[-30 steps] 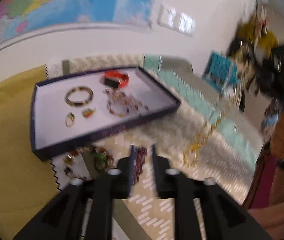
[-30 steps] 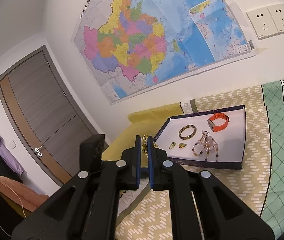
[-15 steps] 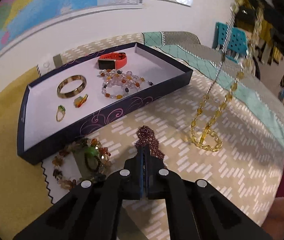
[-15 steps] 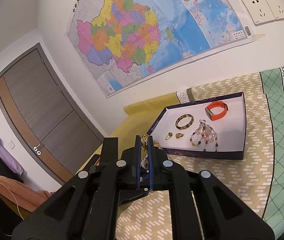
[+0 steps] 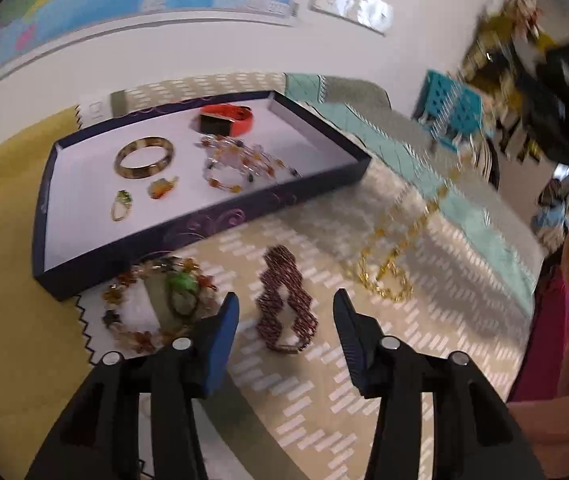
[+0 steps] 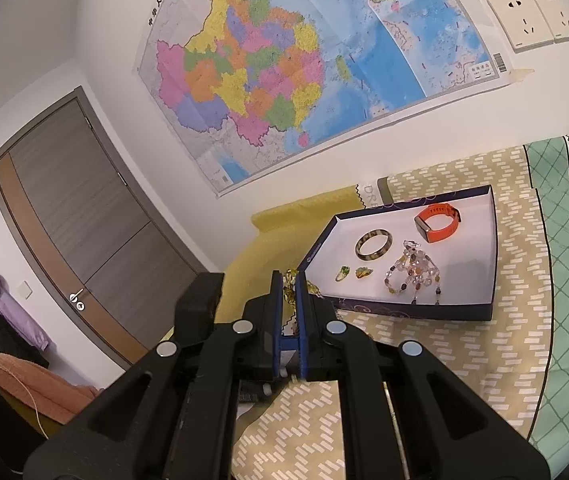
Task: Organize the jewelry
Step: 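Carry the gold chain and dark red bracelet up over the box with both tools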
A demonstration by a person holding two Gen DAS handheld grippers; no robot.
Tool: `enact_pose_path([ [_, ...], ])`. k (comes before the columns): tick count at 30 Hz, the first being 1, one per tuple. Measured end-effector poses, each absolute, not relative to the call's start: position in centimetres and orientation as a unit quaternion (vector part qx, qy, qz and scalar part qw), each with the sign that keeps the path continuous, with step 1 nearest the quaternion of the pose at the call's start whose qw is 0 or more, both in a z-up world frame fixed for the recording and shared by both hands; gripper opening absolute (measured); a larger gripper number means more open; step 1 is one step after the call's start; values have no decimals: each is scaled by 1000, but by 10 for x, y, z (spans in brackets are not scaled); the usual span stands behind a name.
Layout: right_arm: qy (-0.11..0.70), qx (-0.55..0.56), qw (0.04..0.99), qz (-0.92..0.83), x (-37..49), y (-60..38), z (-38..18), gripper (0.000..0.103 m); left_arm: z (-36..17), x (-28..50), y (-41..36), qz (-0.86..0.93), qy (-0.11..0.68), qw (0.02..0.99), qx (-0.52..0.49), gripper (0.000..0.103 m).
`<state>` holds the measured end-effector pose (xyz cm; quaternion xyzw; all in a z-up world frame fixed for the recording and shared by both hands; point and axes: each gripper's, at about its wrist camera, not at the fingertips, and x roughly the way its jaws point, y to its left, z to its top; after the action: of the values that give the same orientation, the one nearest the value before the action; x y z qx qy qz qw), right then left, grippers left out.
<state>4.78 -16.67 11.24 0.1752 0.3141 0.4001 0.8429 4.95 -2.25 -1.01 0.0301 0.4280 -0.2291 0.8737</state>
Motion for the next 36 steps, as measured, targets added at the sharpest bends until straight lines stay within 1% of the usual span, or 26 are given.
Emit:
enact_pose_path([
  [3, 316, 175, 843, 400, 47, -167, 111, 7, -17, 47, -33, -226, 429, 872, 61, 46],
  [4, 316, 175, 843, 399, 48, -168, 111, 7, -21, 48, -34, -226, 434, 870, 66, 43],
  [6, 316, 177, 842, 399, 48, -168, 111, 7, -23, 46, -36, -210, 427, 875, 86, 27],
  [7, 316, 175, 842, 400, 48, -168, 110, 7, -23, 46, -35, -205, 426, 876, 90, 21],
  [9, 316, 176, 842, 400, 48, -168, 110, 7, -23, 47, -32, -198, 426, 879, 84, 11],
  [10, 316, 176, 842, 400, 48, -168, 110, 7, -22, 47, -30, -196, 426, 880, 81, 10],
  [11, 315, 176, 843, 400, 49, -169, 110, 7, -20, 46, -29, -194, 424, 881, 79, 5],
  [22, 291, 171, 847, 410, 48, -162, 130, 7, 19, 42, 3, -217, 393, 893, -25, 5],
  [29, 277, 164, 849, 418, 47, -157, 144, 7, 33, 42, 15, -212, 383, 898, -48, 5],
  [36, 253, 150, 856, 425, 50, -150, 167, 7, 57, 43, 24, -203, 354, 911, -49, 5],
])
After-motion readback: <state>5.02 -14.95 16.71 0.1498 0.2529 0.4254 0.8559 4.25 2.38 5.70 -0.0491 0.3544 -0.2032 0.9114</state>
